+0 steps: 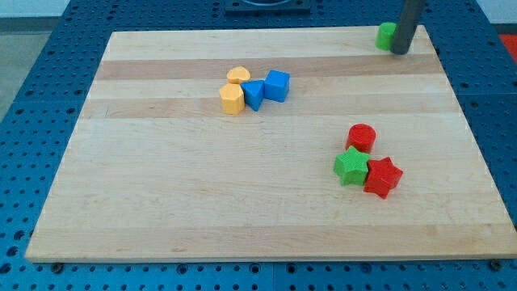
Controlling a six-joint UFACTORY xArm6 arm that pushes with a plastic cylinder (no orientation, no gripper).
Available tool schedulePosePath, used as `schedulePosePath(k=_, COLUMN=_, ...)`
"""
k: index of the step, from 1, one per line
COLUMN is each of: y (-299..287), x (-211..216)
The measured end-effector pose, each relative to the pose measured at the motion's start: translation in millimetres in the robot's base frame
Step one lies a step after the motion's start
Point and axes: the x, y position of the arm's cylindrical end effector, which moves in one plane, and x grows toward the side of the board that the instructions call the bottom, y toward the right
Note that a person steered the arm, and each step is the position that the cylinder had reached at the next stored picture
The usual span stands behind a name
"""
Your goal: Place your arm below the blue cube
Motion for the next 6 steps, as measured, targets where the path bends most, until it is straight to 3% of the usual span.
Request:
schedulePosePath(k=2, y=-28.9, x=54.0)
schedulePosePath(k=5, y=-176.5, x=135.8)
schedulePosePath(k=6, y=-182.9, x=141.4)
